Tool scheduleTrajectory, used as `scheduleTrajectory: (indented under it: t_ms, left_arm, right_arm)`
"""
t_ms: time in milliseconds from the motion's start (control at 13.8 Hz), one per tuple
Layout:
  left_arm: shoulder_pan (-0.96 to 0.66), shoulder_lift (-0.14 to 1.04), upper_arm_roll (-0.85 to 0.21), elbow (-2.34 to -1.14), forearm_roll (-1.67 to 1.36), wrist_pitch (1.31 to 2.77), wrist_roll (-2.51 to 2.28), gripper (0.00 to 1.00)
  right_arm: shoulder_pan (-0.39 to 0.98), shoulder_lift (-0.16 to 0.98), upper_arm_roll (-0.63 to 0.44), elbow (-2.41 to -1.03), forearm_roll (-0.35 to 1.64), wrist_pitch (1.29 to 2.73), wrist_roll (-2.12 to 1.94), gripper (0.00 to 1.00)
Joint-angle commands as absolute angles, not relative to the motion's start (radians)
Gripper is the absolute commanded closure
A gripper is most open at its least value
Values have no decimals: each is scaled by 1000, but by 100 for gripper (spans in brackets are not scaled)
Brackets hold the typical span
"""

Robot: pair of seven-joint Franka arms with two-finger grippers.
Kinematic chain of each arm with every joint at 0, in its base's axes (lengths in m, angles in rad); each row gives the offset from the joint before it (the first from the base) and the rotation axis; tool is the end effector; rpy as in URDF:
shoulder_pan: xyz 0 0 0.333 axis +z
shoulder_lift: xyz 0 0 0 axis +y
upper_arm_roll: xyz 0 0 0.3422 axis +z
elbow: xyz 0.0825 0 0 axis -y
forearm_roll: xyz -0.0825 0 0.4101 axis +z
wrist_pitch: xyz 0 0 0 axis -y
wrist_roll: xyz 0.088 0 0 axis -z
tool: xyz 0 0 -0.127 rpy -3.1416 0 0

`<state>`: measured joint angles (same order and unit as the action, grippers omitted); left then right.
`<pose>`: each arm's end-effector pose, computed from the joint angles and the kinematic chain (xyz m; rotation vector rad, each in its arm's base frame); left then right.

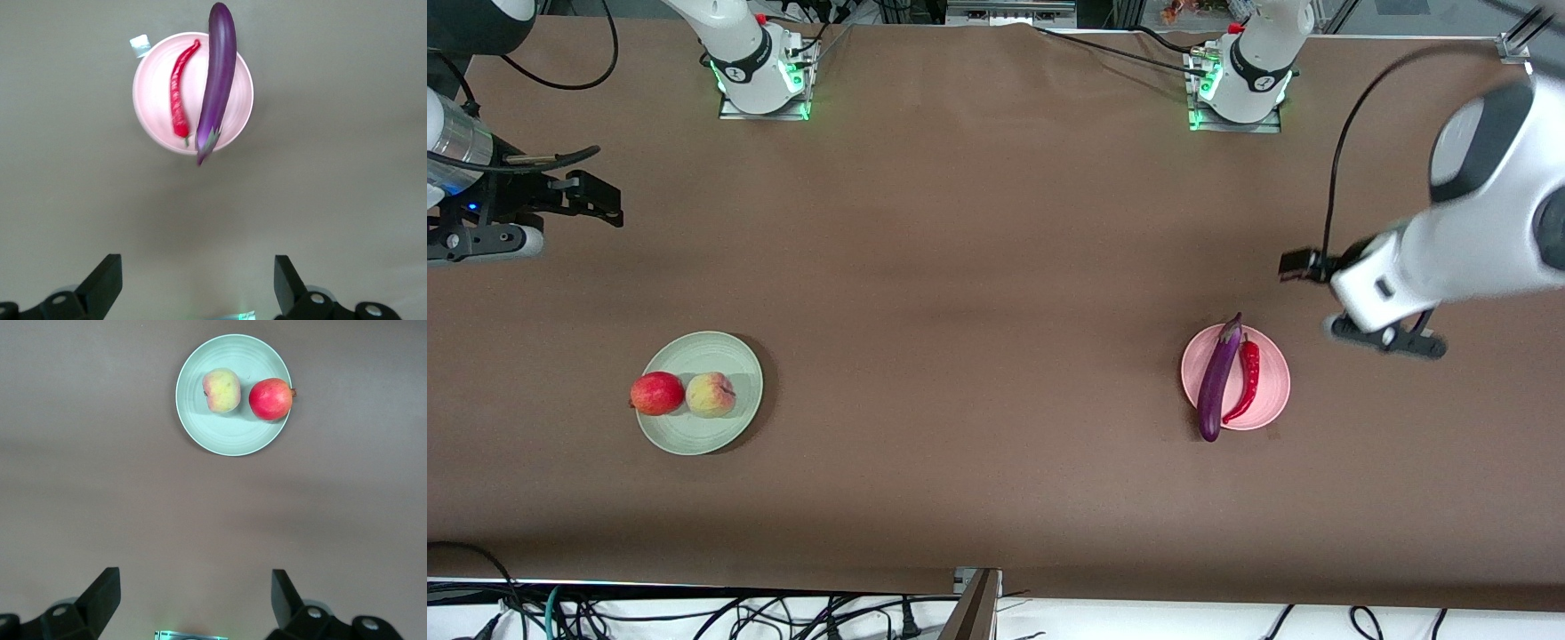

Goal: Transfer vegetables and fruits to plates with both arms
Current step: 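Open the left gripper and lift it away from the eggplant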

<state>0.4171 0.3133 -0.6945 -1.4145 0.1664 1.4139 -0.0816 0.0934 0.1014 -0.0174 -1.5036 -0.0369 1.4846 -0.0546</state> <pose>0.6294 -0.0954 0.5400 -3.0941 0.2947 0.3824 0.6001 0.0413 0.5970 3.0896 0.2005 -0.1859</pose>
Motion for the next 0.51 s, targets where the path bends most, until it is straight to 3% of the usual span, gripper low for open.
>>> scheduleTrajectory:
  t_ms: [0, 218, 435]
  left_arm:
    - [426, 163, -689, -1460, 169, 1385, -78, 0]
    - [428, 150, -677, -1373, 173, 1368, -77, 0]
    - [417, 121, -623, -1376, 131, 1356, -72, 0]
  right_arm:
    - [87, 106, -6, -1489, -52, 1483, -44, 0]
    - [87, 106, -6, -1489, -52, 1486, -44, 0]
    - [87, 107, -6, -1488, -51, 1491, -44, 0]
